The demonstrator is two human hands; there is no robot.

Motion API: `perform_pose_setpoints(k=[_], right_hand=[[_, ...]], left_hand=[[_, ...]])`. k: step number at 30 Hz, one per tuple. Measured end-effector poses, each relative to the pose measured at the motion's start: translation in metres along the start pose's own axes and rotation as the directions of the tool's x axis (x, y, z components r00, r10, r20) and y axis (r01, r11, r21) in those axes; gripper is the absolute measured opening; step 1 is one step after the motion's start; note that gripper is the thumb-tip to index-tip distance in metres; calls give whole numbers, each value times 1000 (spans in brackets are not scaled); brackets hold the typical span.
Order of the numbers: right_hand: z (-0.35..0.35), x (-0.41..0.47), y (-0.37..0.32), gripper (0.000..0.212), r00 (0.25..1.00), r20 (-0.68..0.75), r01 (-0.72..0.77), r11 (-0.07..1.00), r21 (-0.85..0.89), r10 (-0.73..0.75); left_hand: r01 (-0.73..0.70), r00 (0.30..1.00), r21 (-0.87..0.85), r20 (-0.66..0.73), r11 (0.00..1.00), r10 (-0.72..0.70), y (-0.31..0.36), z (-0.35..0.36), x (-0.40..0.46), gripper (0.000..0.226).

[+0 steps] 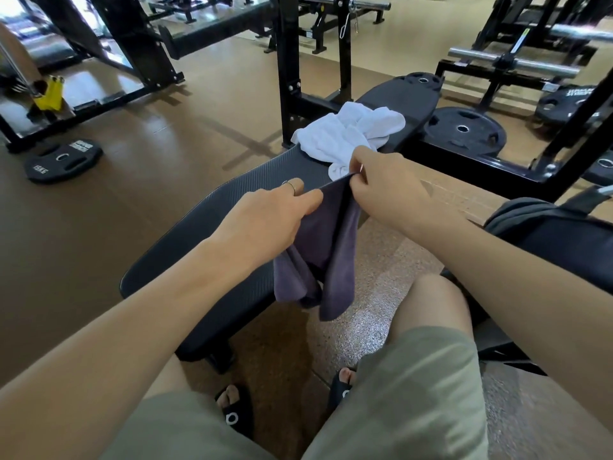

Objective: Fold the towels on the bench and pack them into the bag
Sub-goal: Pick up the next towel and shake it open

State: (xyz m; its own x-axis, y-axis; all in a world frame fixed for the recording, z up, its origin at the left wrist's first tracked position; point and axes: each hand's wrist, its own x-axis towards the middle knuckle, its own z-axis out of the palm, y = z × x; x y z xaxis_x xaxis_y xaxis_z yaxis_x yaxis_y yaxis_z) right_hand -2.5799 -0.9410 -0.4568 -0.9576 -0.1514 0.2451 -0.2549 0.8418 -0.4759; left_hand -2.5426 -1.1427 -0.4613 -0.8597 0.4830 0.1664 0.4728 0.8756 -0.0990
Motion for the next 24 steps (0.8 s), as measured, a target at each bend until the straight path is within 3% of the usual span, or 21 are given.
perform_pose_setpoints(k=[5, 10, 14, 19, 24], right_hand=[[2, 2, -19, 13, 997, -25, -58, 959, 278, 68], [2, 7, -32, 15, 995, -91, -27, 974, 224, 48], [3, 9, -33, 16, 991, -108, -50, 961, 271, 82], [-2, 9, -34, 16, 978, -208, 61, 972, 227, -13], [-10, 6, -28, 17, 940, -272, 187, 978, -94, -206]], left_hand=[[106, 994, -229, 30, 968, -102, 20, 5, -4, 21], [234, 950, -402, -97, 885, -295, 44, 12, 8, 40], [303, 912, -346, -165, 888, -376, 45, 13, 19, 38], [287, 907, -248, -241, 925, -346, 42, 14, 26, 34], [233, 951, -105, -184, 967, -249, 25, 20, 18, 25]])
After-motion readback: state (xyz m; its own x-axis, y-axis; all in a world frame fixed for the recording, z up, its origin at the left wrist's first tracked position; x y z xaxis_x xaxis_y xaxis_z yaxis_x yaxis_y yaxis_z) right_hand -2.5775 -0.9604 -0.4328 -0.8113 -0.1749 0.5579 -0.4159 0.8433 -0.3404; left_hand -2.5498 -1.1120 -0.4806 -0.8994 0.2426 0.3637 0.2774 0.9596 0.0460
